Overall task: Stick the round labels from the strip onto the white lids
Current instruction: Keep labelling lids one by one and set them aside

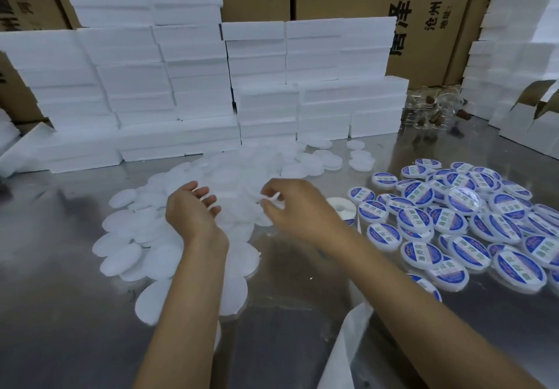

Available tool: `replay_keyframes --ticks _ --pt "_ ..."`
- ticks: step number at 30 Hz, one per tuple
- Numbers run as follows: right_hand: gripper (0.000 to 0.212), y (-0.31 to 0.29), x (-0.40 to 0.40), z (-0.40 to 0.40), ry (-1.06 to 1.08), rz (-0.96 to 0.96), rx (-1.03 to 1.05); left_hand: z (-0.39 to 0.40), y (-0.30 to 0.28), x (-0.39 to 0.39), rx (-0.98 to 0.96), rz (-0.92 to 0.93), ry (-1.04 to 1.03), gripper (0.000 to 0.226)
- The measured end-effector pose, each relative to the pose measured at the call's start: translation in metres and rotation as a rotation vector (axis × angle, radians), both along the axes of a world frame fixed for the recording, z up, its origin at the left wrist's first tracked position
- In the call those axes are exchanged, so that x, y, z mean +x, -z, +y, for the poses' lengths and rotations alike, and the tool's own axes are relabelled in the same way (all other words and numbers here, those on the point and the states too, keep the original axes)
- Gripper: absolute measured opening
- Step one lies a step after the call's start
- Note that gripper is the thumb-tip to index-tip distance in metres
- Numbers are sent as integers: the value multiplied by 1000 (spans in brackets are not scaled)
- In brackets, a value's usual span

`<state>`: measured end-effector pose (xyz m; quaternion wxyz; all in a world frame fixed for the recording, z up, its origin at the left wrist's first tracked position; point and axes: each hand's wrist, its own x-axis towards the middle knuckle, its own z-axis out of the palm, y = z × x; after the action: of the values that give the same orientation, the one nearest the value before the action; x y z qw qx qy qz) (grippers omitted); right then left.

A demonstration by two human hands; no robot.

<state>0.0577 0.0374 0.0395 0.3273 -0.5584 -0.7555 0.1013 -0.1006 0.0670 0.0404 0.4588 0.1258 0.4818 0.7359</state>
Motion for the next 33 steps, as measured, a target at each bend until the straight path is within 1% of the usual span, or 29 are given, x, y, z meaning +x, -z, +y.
replay_keyframes --ticks 3,4,5,7,8,9,11,13,15,16,18,20,21,22,24,27,30,32,33 --pt "44 6 -24 16 -32 -177 -122 2 4 1 -18 17 0 30" --pt "46 9 -28 20 -37 -217 -151 2 4 2 -18 22 6 31" --pt "45 12 -31 22 -42 -239 -163 2 4 3 -19 29 9 31" --pt "30 15 -33 23 -37 -206 -137 1 2 4 -23 43 10 32" --pt "21 16 -32 22 -29 -161 -109 1 1 3 -24 49 7 33" --pt "18 16 -31 22 -15 -115 -81 0 1 3 -24 57 3 33" --pt "22 13 -28 21 31 -10 -64 -3 -1 3 -11 84 -4 33" --pt "23 5 -22 18 71 190 -98 -8 -3 6 27 126 10 28" --pt "18 -4 -12 13 37 464 -174 -13 -7 9 94 175 75 18" --pt "15 -9 -6 9 -4 582 -221 -16 -9 12 133 190 145 14" --pt "14 -16 6 0 -75 727 -290 -20 -14 19 205 159 390 16" --pt "16 -20 15 -9 -115 815 -327 -25 -18 29 262 76 666 22" --pt "18 -20 19 -13 -126 850 -340 -29 -19 34 290 69 768 26" --pt "19 -21 22 -17 -132 874 -357 -31 -19 40 319 112 835 27" --pt "23 -22 28 -25 -110 838 -377 -35 -17 51 366 220 874 29" --pt "28 -27 47 -32 19 720 -331 -38 -13 59 382 236 845 28" --pt "21 -24 81 -33 188 757 -167 -38 -8 63 322 219 812 23" --pt "15 -13 105 -34 283 755 -80 -40 -5 67 255 255 822 19" --pt "15 -5 114 -35 310 738 -74 -41 -3 69 222 285 846 17"
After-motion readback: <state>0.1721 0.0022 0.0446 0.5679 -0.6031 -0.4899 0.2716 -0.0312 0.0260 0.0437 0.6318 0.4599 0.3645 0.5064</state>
